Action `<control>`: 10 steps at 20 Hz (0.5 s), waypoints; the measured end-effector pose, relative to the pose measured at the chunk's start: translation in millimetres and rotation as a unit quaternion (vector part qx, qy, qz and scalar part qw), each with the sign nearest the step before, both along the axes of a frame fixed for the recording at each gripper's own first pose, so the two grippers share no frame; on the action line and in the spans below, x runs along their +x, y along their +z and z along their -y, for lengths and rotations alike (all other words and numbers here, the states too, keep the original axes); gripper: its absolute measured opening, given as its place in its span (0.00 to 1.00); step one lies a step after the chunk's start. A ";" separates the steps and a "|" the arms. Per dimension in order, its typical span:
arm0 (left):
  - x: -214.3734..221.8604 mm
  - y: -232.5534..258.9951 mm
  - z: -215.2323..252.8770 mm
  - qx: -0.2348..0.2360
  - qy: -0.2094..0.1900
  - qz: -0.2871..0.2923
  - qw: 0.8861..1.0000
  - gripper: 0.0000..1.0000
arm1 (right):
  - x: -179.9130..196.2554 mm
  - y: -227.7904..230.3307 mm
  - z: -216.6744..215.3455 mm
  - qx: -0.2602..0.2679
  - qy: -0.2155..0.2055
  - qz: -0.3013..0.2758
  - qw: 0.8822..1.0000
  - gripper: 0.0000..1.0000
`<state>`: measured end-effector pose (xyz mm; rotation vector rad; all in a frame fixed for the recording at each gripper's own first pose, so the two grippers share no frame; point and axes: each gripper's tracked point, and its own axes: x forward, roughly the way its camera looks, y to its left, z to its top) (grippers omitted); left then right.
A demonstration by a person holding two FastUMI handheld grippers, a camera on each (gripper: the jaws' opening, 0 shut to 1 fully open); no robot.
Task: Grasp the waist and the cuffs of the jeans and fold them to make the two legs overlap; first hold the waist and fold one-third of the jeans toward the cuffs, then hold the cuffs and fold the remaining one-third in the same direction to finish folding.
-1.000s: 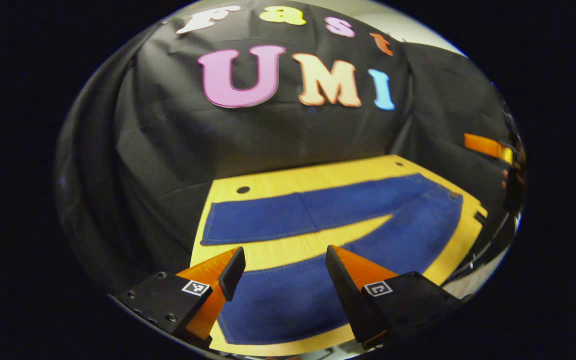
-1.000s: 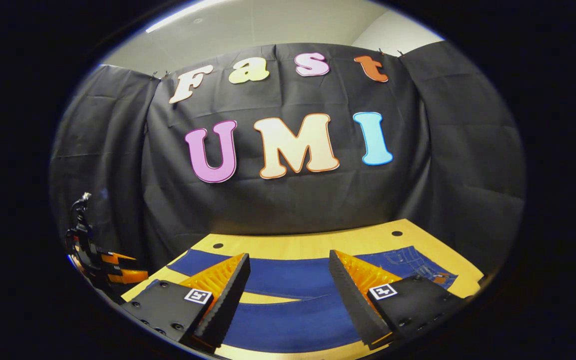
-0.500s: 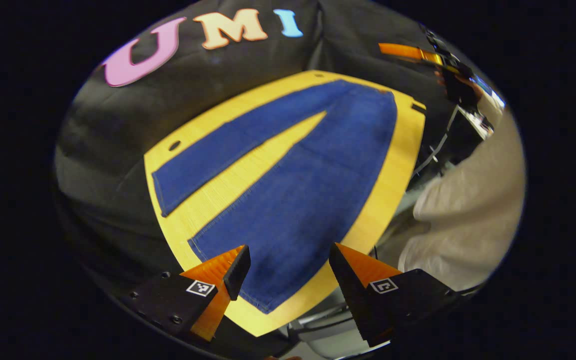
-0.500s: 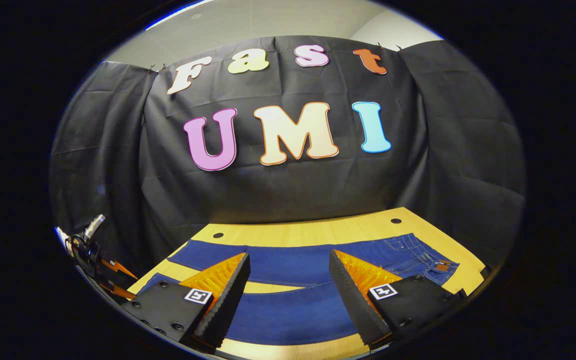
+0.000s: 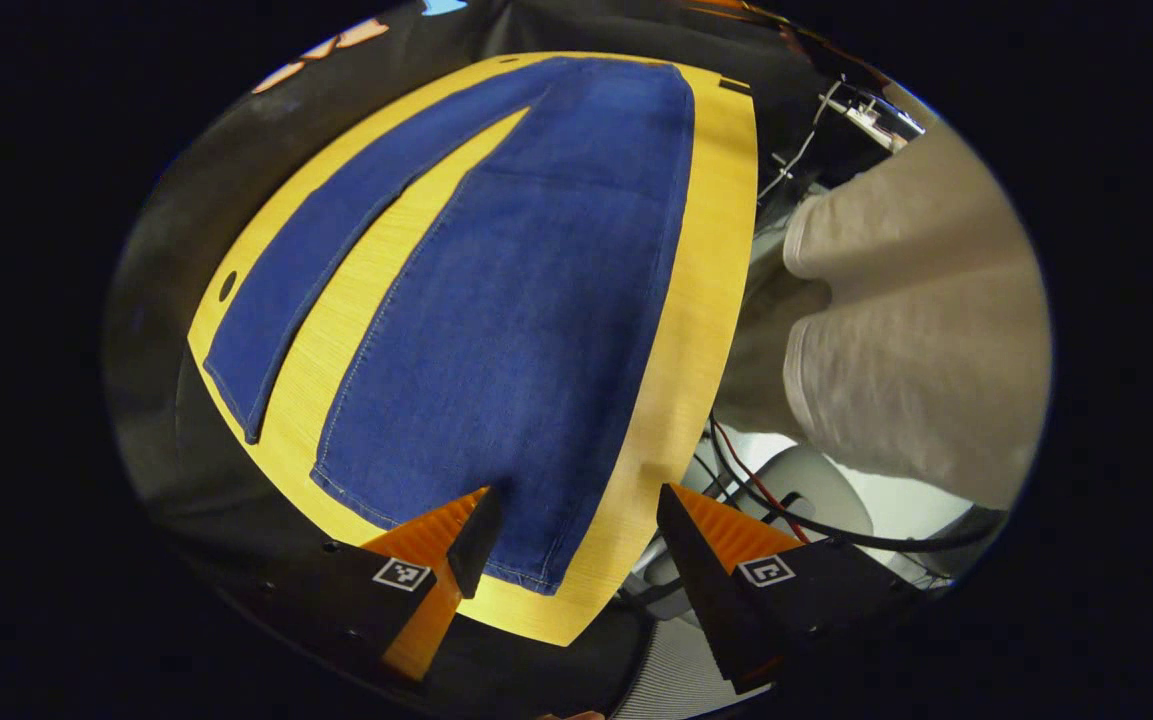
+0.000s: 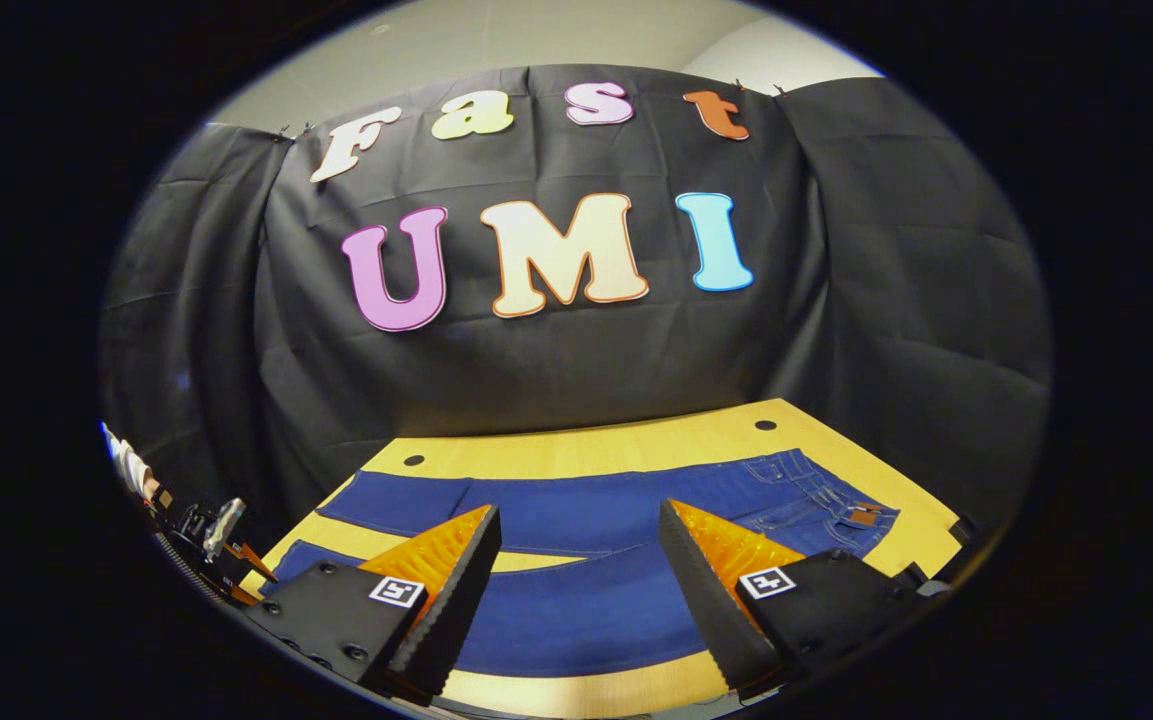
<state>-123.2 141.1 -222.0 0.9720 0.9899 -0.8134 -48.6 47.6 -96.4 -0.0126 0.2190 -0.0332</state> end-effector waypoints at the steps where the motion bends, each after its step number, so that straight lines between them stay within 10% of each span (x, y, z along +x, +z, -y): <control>1: 0.1 -3.2 -1.8 0.008 -0.002 -0.007 1.000 0.95 | -1.3 -1.7 2.6 0.001 -0.004 -0.003 1.000 0.94; 10: -5.3 -7.2 -11.1 0.054 0.000 -0.034 0.998 0.98 | 2.0 -17.4 12.3 -0.010 -0.009 -0.029 0.999 0.98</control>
